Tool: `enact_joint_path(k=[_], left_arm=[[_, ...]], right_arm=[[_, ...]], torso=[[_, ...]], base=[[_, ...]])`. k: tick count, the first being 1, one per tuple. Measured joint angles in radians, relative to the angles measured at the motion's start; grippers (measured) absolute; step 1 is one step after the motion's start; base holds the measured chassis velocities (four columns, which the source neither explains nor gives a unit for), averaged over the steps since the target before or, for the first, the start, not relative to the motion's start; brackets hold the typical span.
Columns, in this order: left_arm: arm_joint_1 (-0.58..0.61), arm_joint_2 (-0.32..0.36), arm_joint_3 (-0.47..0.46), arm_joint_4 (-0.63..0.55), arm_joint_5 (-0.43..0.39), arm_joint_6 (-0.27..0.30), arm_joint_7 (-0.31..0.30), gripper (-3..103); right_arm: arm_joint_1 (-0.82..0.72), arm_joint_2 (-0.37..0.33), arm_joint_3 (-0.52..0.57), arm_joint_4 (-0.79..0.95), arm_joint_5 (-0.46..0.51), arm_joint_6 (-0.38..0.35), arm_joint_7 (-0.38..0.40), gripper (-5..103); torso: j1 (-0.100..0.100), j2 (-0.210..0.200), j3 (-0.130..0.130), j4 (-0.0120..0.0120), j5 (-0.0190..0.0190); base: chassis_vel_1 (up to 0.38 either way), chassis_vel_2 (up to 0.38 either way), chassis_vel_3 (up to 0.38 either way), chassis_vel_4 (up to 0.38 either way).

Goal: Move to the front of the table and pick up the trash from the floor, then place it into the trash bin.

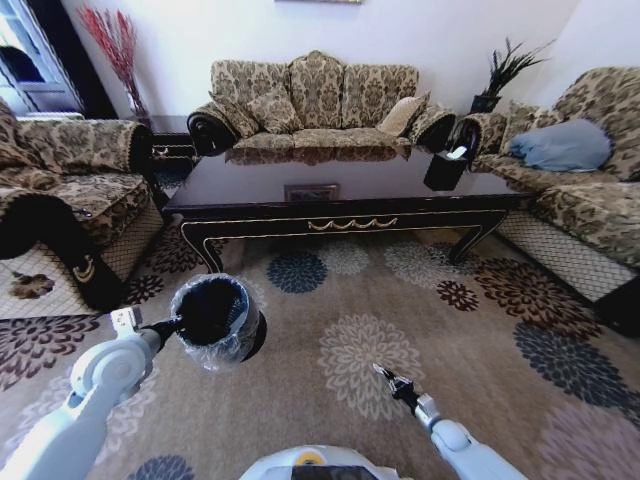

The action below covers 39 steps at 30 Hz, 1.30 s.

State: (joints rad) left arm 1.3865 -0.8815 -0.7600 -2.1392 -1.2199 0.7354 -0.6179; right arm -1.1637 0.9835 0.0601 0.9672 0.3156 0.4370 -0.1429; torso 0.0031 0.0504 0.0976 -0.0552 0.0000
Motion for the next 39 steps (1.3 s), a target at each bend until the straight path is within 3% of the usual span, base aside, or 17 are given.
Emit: enact_joint_path(k=[2, 4, 7, 10, 14, 16, 22, 32, 37, 39], left_arm=[[0.0, 0.0, 0.0, 0.0, 0.0, 0.0, 0.0, 2], [0.0, 0.0, 0.0, 0.0, 0.0, 0.0, 0.0, 2], [0.001, -0.001, 0.0, -0.002, 0.0, 0.0, 0.0, 2], [0.001, -0.002, 0.0, -0.002, 0.001, 0.0, 0.0, 2], [0.001, -0.004, 0.0, -0.002, 0.002, 0.0, 0.0, 2], [0.001, -0.005, 0.0, -0.002, 0.002, 0.0, 0.0, 2], [0.001, -0.007, 0.0, -0.002, 0.004, 0.0, 0.0, 2], [0.002, 0.003, -0.002, -0.01, -0.001, 0.0, -0.002, 2], [0.009, -0.004, 0.005, -0.044, -0.003, 0.0, -0.007, 2], [0.006, -0.002, 0.012, -0.065, -0.01, 0.0, -0.011, 2]], right_arm=[[-0.003, 0.001, 0.003, -0.001, -0.006, 0.003, -0.002, 33], [-0.003, 0.001, 0.004, -0.002, -0.009, 0.004, -0.003, 33], [-0.007, 0.006, 0.006, -0.006, -0.021, 0.011, -0.016, 50], [-0.008, 0.007, 0.007, -0.007, -0.026, 0.014, -0.022, 54], [-0.01, 0.008, 0.008, -0.008, -0.028, 0.015, -0.025, 33], [-0.01, 0.008, 0.009, -0.008, -0.028, 0.016, -0.026, 33], [-0.011, 0.009, 0.013, -0.008, -0.033, 0.017, -0.026, 6], [-0.006, -0.005, 0.032, 0.017, -0.067, 0.039, -0.035, 0], [0.024, -0.045, 0.071, 0.168, -0.061, 0.047, -0.043, 0], [0.055, -0.073, 0.072, 0.271, -0.007, 0.034, -0.04, 0]], torso=[[0.0, 0.0, 0.0, 0.0, 0.0], [0.0, 0.0, 0.0, 0.0, 0.0], [0.0, 0.0, 0.0, 0.0, 0.0], [0.0, 0.0, 0.0, 0.0, 0.0], [0.0, 0.0, 0.0, 0.0, 0.0], [0.0, 0.0, 0.0, 0.0, 0.0], [0.0, 0.0, 0.0, 0.0, 0.0], [0.0, 0.0, 0.0, -0.0002, 0.0002], [0.0, 0.0, 0.0, 0.0001, 0.0], [0.0, 0.0, 0.0, 0.0001, 0.0002]], base=[[0.0, 0.0, 0.0, 0.0], [0.0, 0.0, 0.0, 0.0], [0.0, 0.0, 0.0, 0.0], [0.0, 0.0, 0.0, 0.0], [0.0, 0.0, 0.0, 0.0], [0.0, 0.0, 0.0, 0.0], [0.0, 0.0, 0.0, 0.0], [0.0, 0.0, 0.0, 0.0], [0.0, 0.0, 0.0, 0.0], [0.0, 0.0, 0.0, 0.0]])
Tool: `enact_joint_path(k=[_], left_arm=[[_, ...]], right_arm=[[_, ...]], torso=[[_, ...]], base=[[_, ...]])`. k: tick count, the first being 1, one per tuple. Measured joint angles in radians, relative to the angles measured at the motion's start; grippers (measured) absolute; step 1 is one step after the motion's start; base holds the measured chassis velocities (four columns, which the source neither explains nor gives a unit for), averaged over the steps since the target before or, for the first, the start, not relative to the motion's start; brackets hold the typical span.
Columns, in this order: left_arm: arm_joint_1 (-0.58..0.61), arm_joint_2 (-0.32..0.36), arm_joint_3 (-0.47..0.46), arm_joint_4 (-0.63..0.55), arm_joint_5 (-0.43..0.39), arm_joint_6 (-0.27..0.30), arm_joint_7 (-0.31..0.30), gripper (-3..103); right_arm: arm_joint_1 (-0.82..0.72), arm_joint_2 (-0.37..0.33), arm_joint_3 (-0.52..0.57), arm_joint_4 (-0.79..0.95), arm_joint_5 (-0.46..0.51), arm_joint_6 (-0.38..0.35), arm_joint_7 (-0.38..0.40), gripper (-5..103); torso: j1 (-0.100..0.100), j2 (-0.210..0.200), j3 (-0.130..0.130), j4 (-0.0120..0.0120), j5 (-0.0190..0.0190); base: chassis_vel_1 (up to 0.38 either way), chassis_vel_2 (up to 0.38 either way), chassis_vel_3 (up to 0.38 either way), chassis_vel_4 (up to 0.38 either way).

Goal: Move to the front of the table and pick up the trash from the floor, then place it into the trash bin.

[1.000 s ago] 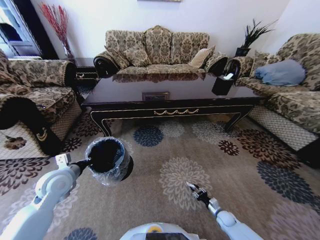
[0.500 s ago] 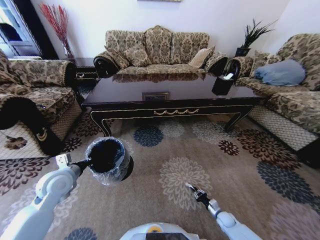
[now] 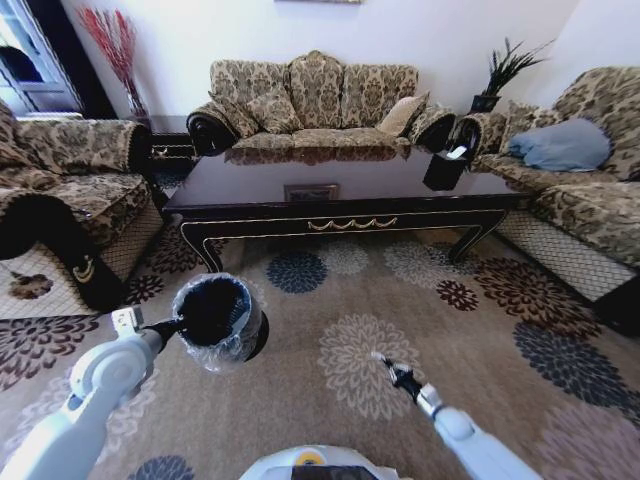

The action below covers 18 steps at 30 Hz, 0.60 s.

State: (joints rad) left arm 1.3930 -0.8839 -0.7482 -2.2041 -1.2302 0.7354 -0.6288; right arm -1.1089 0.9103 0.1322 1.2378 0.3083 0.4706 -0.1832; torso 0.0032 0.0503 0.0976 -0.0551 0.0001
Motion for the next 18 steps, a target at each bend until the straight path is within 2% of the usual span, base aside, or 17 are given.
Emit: enact_joint_path(k=[6, 13, 18], left_arm=[[0.004, 0.007, 0.024, -0.025, -0.005, 0.0, -0.001, 2], [-0.052, 0.019, 0.086, -0.003, -0.003, -0.001, 0.007, 2], [-0.101, 0.007, 0.125, 0.037, -0.003, 0.0, 0.014, 2]], right_arm=[[0.079, -0.046, -0.026, 0.142, 0.077, -0.018, 0.012, 0], [0.236, -0.108, -0.135, 0.322, 0.21, -0.026, 0.029, 0], [0.332, -0.129, -0.204, 0.404, 0.256, -0.026, 0.027, 0]], torso=[[0.0, 0.0, 0.0, 0.0001, -0.0001], [0.0, 0.0, 0.0, -0.0003, 0.0002], [0.0, 0.0, 0.0, -0.0001, -0.0008]], base=[[0.0, 0.0, 0.0, 0.0], [0.0, 0.0, 0.0, 0.0], [0.0, 0.0, 0.0, 0.0]])
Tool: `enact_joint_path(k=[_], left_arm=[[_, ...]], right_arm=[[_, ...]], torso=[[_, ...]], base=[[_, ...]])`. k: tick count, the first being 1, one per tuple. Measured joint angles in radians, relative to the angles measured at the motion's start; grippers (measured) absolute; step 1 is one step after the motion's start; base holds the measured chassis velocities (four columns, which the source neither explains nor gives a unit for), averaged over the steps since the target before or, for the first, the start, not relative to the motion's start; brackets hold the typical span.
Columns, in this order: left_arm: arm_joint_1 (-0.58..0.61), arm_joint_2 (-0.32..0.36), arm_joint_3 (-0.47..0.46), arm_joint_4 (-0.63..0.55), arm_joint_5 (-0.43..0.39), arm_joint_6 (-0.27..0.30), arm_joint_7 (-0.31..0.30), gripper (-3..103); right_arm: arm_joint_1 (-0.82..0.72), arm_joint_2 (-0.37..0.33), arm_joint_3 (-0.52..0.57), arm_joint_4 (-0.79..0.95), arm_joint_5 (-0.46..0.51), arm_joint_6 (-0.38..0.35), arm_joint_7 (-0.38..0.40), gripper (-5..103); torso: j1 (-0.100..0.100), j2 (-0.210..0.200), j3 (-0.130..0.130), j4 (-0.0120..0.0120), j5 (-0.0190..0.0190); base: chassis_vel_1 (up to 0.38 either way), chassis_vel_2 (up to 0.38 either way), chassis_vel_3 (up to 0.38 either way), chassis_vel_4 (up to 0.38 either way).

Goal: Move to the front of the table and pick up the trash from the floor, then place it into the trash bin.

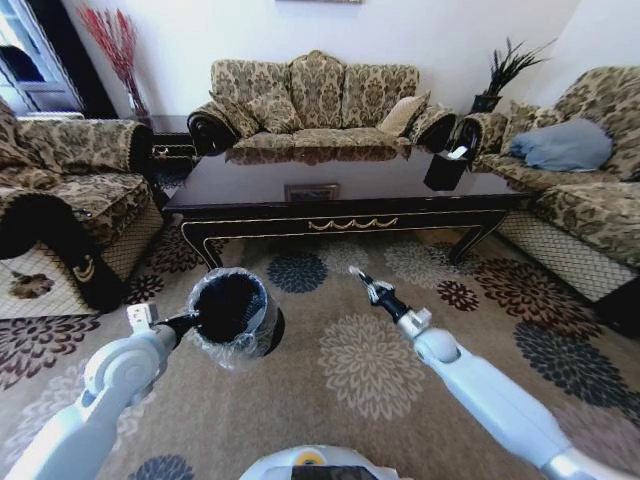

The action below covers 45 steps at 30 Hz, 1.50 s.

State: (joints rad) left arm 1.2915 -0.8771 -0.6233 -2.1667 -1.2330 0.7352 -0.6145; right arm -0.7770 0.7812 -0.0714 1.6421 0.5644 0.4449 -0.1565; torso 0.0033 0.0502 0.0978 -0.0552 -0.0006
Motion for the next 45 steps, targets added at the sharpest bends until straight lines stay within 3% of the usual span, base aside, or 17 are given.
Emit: enact_joint_path(k=[6, 8, 11, 13, 14, 19, 29, 35, 38, 45], left_arm=[[-0.1, -0.04, 0.066, 0.071, -0.002, 0.0, 0.0, 2], [-0.107, -0.043, 0.071, 0.076, -0.002, 0.0, 0.0, 2], [-0.152, -0.064, 0.104, 0.114, -0.001, 0.0, 0.0, 2], [-0.159, -0.067, 0.109, 0.119, -0.001, 0.0, 0.001, 2], [-0.178, -0.077, 0.12, 0.134, -0.001, 0.0, 0.001, 2], [-0.188, -0.09, 0.112, 0.148, -0.003, 0.0, 0.002, 2], [-0.18, -0.104, 0.07, 0.166, -0.018, 0.0, -0.005, 2], [-0.186, -0.104, 0.067, 0.172, -0.023, 0.0, -0.004, 2], [-0.187, -0.1, 0.065, 0.172, -0.025, 0.001, -0.004, 2], [-0.184, -0.096, 0.061, 0.165, -0.025, 0.001, -0.004, 2]], right_arm=[[0.189, -0.018, -0.212, 0.08, 0.055, 0.014, 0.007, 0], [0.202, -0.019, -0.231, 0.082, 0.058, 0.016, 0.008, 0], [0.307, -0.002, -0.377, 0.063, 0.061, 0.036, 0.009, 0], [0.328, 0.006, -0.401, 0.055, 0.06, 0.038, 0.009, 0], [0.398, 0.034, -0.471, 0.024, 0.059, 0.045, 0.01, 0], [0.535, 0.118, -0.617, -0.053, 0.06, 0.053, 0.028, 0], [0.644, 0.258, -0.782, -0.173, 0.054, 0.073, 0.011, 0], [0.644, 0.271, -0.82, -0.19, 0.05, 0.074, 0.01, 0], [0.64, 0.271, -0.836, -0.201, 0.048, 0.074, 0.009, 16], [0.629, 0.269, -0.837, -0.213, 0.047, 0.075, 0.005, 37]], torso=[[0.0, 0.0, 0.0, 0.0001, 0.0007], [0.0, 0.0, 0.0, 0.0, 0.0005], [0.0, 0.0, 0.0, -0.0002, 0.0007], [0.0, 0.0, 0.0, -0.0002, 0.0007], [0.0, 0.0, 0.0, 0.0, 0.0005], [0.0, 0.0, 0.0, 0.0, 0.0003], [0.0, 0.0, 0.0, 0.0001, 0.0004], [0.0, 0.0, 0.0, -0.0001, 0.0005], [0.0, 0.0, 0.0, 0.0, 0.0005], [0.0, 0.0, 0.0, 0.0, 0.0006]], base=[[0.0, 0.0, 0.0, 0.0], [0.0, 0.0, 0.0, 0.0], [0.0, 0.0, 0.0, 0.0], [0.0, 0.0, 0.0, 0.0], [0.0, 0.0, 0.0, 0.0], [0.0, 0.0, 0.0, 0.0], [0.0, 0.0, 0.0, 0.0], [0.0, 0.0, 0.0, 0.0], [0.0, 0.0, 0.0, 0.0], [0.0, 0.0, 0.0, 0.0]])
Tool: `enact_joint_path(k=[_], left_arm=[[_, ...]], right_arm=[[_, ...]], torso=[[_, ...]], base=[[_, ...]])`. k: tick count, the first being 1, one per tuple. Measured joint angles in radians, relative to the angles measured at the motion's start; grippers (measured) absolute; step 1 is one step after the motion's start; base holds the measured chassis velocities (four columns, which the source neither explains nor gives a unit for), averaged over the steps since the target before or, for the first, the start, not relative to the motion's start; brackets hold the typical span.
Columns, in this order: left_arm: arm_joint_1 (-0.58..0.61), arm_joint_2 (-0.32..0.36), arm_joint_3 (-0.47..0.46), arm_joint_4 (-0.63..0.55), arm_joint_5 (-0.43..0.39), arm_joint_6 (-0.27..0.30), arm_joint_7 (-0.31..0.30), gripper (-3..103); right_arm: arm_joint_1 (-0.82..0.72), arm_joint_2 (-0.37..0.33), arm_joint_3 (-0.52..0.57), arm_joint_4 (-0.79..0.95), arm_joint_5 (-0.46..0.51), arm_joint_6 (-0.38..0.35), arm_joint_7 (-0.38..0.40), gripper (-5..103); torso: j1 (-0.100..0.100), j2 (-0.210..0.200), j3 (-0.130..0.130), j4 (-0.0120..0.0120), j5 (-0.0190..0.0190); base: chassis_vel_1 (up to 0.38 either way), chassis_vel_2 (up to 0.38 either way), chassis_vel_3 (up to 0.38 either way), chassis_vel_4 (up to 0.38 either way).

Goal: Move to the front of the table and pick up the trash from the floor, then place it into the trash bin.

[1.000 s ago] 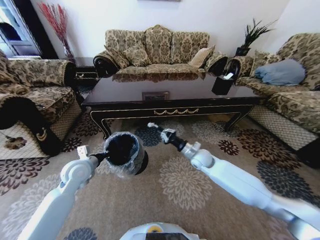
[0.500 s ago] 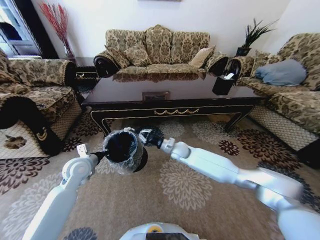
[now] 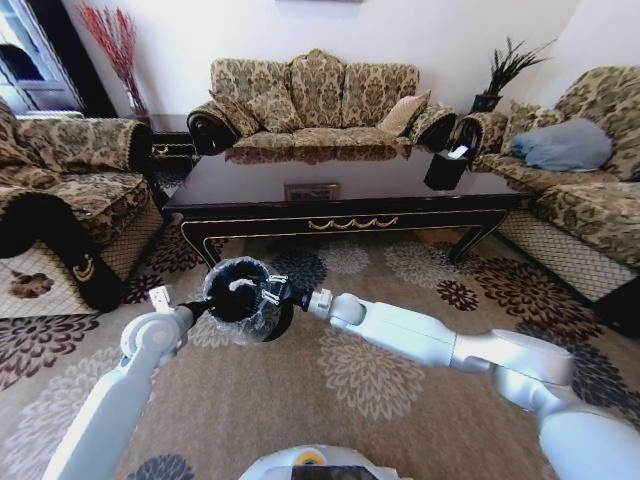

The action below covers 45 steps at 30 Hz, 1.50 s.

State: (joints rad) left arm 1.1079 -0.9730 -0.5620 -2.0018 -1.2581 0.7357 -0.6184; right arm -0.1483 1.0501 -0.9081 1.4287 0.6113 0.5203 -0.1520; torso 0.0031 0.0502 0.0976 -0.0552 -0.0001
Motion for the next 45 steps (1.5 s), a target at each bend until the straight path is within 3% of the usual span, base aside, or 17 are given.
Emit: enact_joint_path(k=[3, 6, 15, 37, 45], left_arm=[[0.008, 0.002, -0.004, -0.01, 0.0, 0.0, 0.0, 2], [0.013, 0.005, -0.006, -0.015, 0.0, 0.0, 0.0, 2], [0.025, 0.017, -0.011, -0.028, 0.0, 0.0, -0.002, 2], [0.045, 0.025, -0.021, -0.042, 0.002, 0.0, -0.005, 2], [0.049, 0.017, -0.021, -0.042, 0.006, 0.0, -0.006, 2]], right_arm=[[-0.004, -0.013, 0.01, 0.002, 0.0, 0.002, -0.001, 54], [-0.006, -0.026, 0.016, 0.008, -0.001, 0.002, -0.001, 60], [-0.007, -0.054, 0.041, 0.024, -0.027, -0.001, -0.025, 96], [0.045, -0.083, 0.043, 0.038, -0.041, -0.019, -0.109, 100], [0.087, -0.048, 0.035, -0.026, -0.093, 0.039, -0.208, 100]], torso=[[0.0, 0.0, 0.0, 0.0001, 0.0], [0.0, 0.0, 0.0, 0.0001, 0.0001], [0.0, 0.0, 0.0, 0.0001, 0.0001], [0.0, 0.0, 0.0, 0.0, 0.0001], [0.0, 0.0, 0.0, 0.0, 0.0]], base=[[0.0, 0.0, 0.0, 0.0], [0.0, 0.0, 0.0, 0.0], [0.0, 0.0, 0.0, 0.0], [0.0, 0.0, 0.0, 0.0], [0.0, 0.0, 0.0, 0.0]])
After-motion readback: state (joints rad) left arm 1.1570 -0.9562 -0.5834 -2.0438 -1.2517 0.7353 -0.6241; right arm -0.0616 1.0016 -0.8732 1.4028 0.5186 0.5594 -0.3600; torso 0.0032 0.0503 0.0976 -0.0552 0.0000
